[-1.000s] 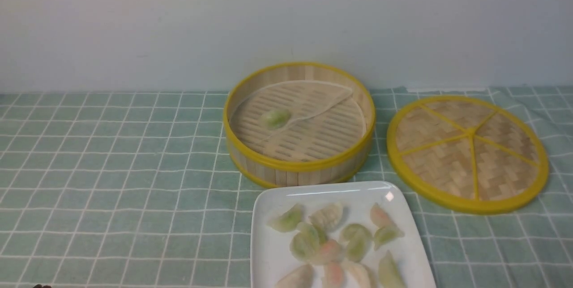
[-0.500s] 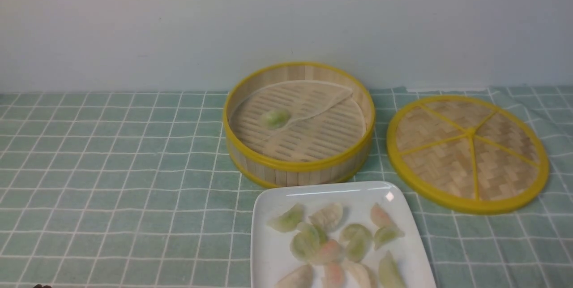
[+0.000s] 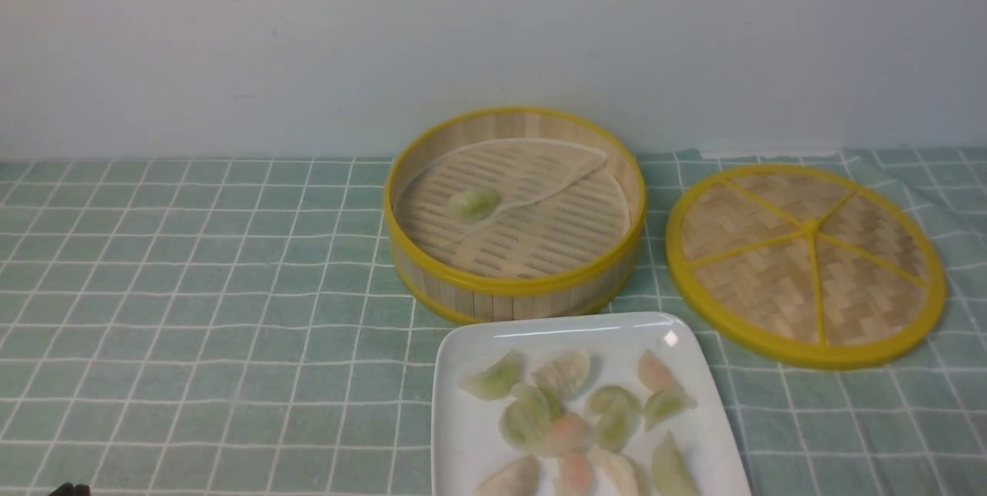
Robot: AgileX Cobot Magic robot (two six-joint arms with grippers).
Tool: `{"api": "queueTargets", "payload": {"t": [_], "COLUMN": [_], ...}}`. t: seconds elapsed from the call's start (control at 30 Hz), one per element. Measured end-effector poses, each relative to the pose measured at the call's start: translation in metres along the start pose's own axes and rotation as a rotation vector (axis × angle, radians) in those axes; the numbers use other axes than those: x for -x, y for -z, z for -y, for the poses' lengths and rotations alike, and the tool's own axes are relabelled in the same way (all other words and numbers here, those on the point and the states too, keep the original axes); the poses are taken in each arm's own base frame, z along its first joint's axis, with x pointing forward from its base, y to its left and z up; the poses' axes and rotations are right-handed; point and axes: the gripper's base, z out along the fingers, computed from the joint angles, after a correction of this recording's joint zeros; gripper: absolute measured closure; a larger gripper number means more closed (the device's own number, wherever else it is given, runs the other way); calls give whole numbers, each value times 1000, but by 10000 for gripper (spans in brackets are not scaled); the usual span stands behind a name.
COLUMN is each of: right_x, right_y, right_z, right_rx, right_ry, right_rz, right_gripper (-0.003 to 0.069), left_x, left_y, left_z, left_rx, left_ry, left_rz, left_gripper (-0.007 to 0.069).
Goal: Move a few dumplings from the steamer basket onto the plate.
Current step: Use the left arm to grab a dumpling from the steamer
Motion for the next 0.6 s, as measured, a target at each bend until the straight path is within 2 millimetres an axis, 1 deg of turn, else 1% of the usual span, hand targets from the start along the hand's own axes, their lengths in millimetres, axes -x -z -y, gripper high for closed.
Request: {"api": "queueTargets", "payload": {"t": [0.1, 0.17, 0.2, 0.23, 0.27, 0.3, 0.33, 0.37, 0.4, 0.47, 0.5, 0.53, 0.6], "right_x": [0, 0, 0, 0, 0, 0, 0, 0, 0, 0, 0, 0, 0], "right_y": [0, 0, 0, 0, 0, 0, 0, 0, 0, 0, 0, 0, 0], "right_z": [0, 0, 0, 0, 0, 0, 0, 0, 0, 0, 0, 0, 0], "right_rx": [0, 0, 0, 0, 0, 0, 0, 0, 0, 0, 0, 0, 0], "right_ry": [1, 1, 1, 1, 1, 1, 1, 1, 1, 1, 1, 1, 1], "right_rz": [0, 0, 0, 0, 0, 0, 0, 0, 0, 0, 0, 0, 0], "right_gripper": [673, 673, 673, 673, 673, 673, 673, 673, 673, 673, 673, 673, 673], "left_x": [13, 26, 27, 36, 40, 41, 49, 56, 64, 88, 90, 115, 139], "left_y": [1, 4, 4, 8, 11, 11, 16, 19, 23, 29, 29, 29, 16], "left_z": [0, -5, -5, -11, -15, -15, -19, -19, -18, -12, -12, -5, 2], "left_rx": [-12, -5, -3, 14, 28, 30, 36, 29, 17, -17, -22, -49, -68], "left_ry": [202, 378, 382, 511, 571, 582, 640, 642, 633, 571, 571, 494, 405], "left_rz": [147, 301, 311, 428, 494, 505, 581, 605, 620, 599, 591, 502, 298], "left_gripper": [631, 631, 631, 631, 631, 631, 631, 631, 631, 631, 631, 631, 631]}}
